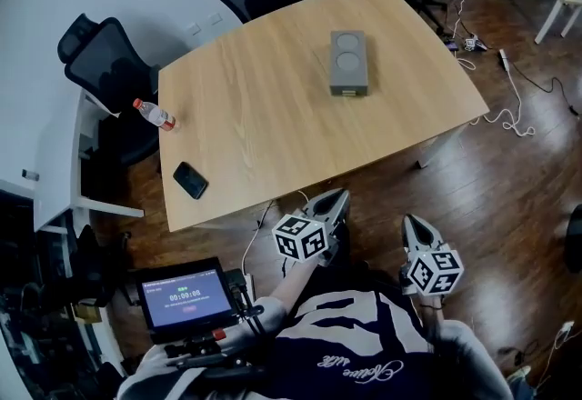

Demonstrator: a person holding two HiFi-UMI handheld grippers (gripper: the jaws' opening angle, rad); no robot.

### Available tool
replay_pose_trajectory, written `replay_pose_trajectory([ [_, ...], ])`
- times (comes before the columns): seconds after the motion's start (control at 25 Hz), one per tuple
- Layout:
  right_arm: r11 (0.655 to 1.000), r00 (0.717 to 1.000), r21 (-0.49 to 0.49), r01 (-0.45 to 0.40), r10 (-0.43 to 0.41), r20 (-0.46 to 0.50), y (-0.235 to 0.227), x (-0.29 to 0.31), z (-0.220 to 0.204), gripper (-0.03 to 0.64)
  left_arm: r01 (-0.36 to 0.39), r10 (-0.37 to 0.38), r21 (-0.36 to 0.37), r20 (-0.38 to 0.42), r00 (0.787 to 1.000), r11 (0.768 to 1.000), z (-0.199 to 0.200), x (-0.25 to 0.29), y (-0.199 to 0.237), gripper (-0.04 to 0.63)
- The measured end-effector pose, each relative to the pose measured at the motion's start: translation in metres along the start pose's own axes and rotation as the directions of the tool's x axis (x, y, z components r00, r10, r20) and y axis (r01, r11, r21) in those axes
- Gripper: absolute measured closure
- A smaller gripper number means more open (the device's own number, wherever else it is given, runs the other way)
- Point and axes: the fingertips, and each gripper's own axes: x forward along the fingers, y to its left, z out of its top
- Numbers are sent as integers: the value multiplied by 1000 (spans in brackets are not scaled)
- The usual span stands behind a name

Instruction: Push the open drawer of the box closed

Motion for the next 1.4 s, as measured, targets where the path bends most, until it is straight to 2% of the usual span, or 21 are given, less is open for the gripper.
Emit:
replay_pose_trajectory([
  [0.12,1000,1000,1,-24,24,-7,10,-18,-16,620,-9,9,10,-28,1000,1000,-20,-20,-19,594],
  [0.28,998,998,3,-68,68,-17,34,-32,-29,620,-19,19,25,-17,1000,1000,-22,-49,-35,594],
  [0.6,993,993,-19,-113,112,-28,59,-26,-42,620,-37,36,45,23,999,998,-19,-80,-30,594],
  [0.76,994,994,-38,-105,105,-13,71,-22,-39,620,-9,7,61,34,999,998,-15,-89,-33,594],
  [1.04,993,995,-70,-100,100,-1,132,-29,-51,620,32,-35,80,29,999,996,-10,-135,-32,594],
  [1.4,996,998,-72,-57,58,10,165,-42,-66,620,116,-115,92,-12,993,989,-21,-161,-40,594],
])
